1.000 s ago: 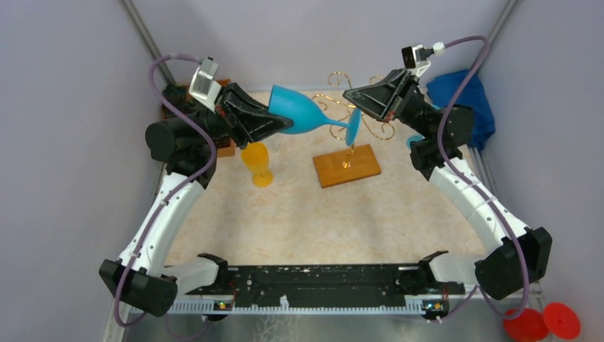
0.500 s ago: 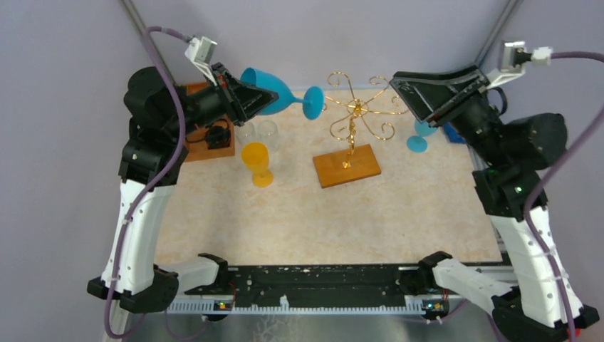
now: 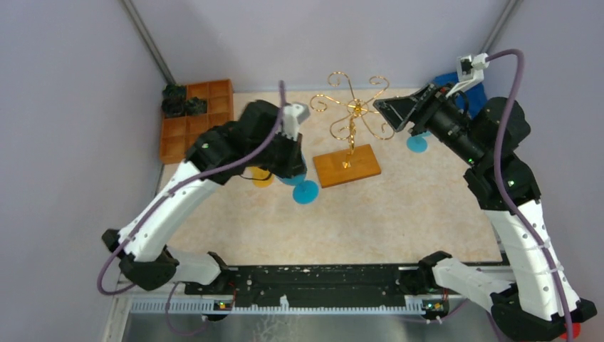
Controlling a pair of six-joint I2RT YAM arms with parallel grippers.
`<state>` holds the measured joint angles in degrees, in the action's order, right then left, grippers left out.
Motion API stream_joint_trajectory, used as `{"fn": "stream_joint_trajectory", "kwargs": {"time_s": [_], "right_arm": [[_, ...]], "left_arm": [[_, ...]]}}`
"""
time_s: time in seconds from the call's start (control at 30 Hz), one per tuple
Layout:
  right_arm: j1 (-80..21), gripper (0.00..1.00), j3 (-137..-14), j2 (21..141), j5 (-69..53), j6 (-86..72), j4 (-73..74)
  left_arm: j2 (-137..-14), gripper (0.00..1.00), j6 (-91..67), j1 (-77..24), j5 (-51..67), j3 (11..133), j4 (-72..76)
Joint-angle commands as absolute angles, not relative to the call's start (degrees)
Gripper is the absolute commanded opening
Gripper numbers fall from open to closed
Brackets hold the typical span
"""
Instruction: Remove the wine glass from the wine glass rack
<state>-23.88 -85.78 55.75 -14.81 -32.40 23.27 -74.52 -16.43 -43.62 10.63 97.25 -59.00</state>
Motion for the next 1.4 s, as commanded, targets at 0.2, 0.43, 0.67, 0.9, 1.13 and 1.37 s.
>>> {"fn": "stream_joint_trajectory", "kwargs": {"time_s": [0.2, 0.43, 0.67, 0.9, 1.13, 1.37], "right_arm": [[-24.3, 0.89, -83.4, 51.2, -5.4, -25.6, 29.2], [-24.3, 0.92, -82.4, 48.2, -2.6, -23.7, 29.2], [-24.3, 0.92, -81.3, 47.9, -3.3, -24.8, 27.6], [-24.3, 0.92, -82.4, 48.7, -3.3, -25.0, 27.4], [-24.3, 0.92, -82.7, 48.9, -3.1, -25.3, 27.4], [-24.2, 0.92, -83.2, 49.0, -3.4, -25.4, 27.5]], "left_arm": [[-85.6, 0.0, -28.4, -54.6, -20.0, 83.8, -57.0], [-76.4, 0.0, -31.0, -54.6, -26.4, 67.6, -40.1], [-74.6, 0.0, -31.2, -54.5, -27.2, 63.3, -34.9], [-78.0, 0.0, -31.7, -54.5, -27.1, 63.5, -35.3], [-80.0, 0.04, -30.8, -54.4, -26.2, 64.0, -34.4], [-81.1, 0.16, -31.6, -54.2, -25.4, 62.7, -35.0]]}}
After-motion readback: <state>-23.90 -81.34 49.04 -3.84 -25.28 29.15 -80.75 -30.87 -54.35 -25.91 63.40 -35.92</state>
